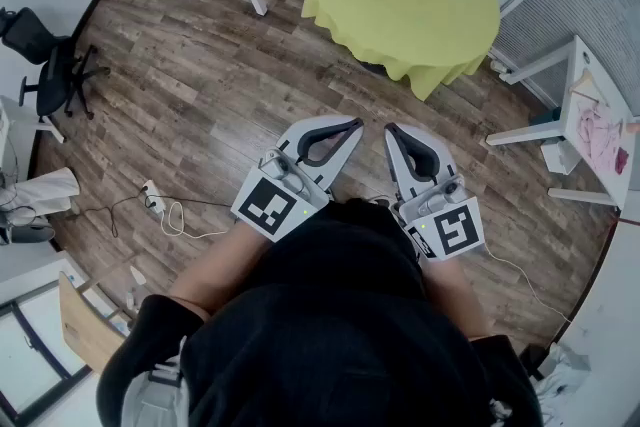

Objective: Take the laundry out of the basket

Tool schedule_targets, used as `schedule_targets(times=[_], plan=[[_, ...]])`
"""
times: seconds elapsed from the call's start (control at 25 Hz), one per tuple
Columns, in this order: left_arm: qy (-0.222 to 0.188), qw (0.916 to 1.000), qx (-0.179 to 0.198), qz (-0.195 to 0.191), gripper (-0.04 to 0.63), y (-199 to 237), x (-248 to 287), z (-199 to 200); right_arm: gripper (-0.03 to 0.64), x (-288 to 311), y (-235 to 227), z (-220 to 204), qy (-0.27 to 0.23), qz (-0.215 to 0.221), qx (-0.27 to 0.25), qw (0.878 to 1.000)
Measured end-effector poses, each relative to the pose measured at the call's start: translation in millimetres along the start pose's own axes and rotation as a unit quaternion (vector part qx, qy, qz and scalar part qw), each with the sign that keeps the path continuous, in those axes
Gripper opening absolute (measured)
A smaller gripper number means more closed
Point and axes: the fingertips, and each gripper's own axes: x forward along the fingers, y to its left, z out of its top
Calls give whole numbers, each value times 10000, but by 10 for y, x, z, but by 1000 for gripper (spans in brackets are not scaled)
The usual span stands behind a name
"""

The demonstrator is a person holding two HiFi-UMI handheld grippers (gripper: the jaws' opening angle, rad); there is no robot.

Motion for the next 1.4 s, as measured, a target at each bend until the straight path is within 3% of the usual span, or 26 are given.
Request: schedule_targets(times=[0.76, 1.4], plan=[[-124, 9999, 49, 82, 9, 201, -173, 62, 23, 134, 60, 74, 20, 20, 30, 10000], [-73, 9979, 153, 630, 8, 629, 241, 152, 21, 561, -465, 116, -154, 637, -3, 9979]])
